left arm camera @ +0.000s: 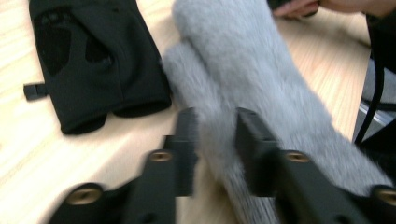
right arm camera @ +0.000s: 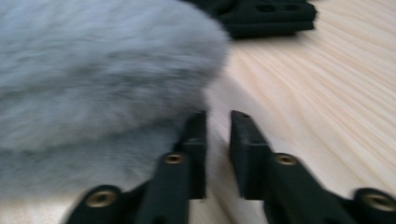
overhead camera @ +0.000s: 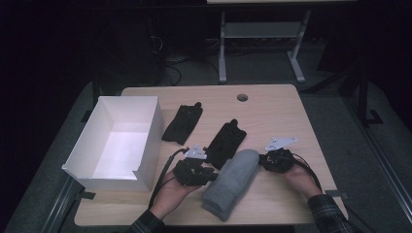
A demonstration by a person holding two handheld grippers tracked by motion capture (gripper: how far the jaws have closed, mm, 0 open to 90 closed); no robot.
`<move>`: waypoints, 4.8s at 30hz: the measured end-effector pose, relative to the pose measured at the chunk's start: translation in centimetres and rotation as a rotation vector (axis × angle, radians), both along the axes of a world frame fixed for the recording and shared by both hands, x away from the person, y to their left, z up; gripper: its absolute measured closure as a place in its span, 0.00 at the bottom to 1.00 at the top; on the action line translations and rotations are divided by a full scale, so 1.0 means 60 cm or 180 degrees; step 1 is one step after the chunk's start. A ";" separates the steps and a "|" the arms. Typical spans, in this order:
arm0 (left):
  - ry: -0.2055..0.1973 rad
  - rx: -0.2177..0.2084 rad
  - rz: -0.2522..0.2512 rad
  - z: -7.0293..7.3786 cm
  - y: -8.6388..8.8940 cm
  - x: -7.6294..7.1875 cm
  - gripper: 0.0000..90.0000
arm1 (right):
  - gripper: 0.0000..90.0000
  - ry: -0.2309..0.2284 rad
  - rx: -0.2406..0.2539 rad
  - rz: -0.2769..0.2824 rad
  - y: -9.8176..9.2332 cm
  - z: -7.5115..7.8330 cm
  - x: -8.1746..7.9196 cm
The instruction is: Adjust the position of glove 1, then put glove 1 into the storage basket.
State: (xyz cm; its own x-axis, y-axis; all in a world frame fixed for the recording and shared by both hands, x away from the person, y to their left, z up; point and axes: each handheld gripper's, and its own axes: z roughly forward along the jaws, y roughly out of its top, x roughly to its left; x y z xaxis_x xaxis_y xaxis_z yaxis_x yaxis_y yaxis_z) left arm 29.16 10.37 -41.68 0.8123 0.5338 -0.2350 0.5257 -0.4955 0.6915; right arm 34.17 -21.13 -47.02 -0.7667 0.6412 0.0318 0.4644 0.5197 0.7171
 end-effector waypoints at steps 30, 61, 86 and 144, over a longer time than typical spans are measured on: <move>0.0174 0.0259 -0.0178 -0.057 -0.101 0.022 0.15 | 0.28 0.0006 0.0009 -0.0440 -0.080 -0.014 -0.063; 0.0427 0.0260 -0.0458 -0.062 -0.104 0.027 0.74 | 0.19 -0.0018 0.0047 -0.0397 -0.081 -0.019 -0.062; 0.0199 -0.0230 -0.0216 0.038 -0.019 0.054 0.77 | 0.19 -0.0020 0.0049 -0.0404 -0.081 -0.019 -0.062; -0.0318 -0.0295 0.1329 0.256 0.354 0.110 0.77 | 0.19 -0.0029 0.0042 -0.0414 -0.082 -0.019 -0.061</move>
